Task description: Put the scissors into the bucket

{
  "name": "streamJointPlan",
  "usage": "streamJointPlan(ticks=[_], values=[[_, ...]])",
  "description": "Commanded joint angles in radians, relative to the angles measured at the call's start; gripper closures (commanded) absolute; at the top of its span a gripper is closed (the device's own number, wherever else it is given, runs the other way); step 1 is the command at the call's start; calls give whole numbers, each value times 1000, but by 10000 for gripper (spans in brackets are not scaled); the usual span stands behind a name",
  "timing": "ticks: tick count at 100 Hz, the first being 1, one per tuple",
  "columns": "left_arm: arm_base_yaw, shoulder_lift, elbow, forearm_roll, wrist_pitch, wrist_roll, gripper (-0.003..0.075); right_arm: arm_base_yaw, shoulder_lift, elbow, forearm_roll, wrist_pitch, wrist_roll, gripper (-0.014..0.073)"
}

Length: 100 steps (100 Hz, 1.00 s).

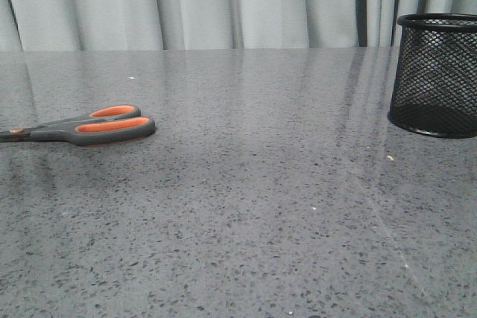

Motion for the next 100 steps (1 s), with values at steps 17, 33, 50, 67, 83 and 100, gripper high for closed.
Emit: streamJointPlan(ticks=[17,33,50,67,83,100], values=[[-9,75,-32,-100,90,6,380,18,23,-35,1,-92,-10,156],[-9,127,-32,-72,61,45,380,34,23,-35,1,-94,-10,156],[-9,141,-32,51,-86,42,386,43,23,-35,3,-90,-10,157],[-11,141,-32,-44,-23,-13,385,43,23,-35,3,-81,-10,157],[11,193,-32,-62,90,-15,379,43,23,-35,3,-87,-10,157],[55,260,-72,-141,124,1,378,63,23,-35,3,-93,-10,157]])
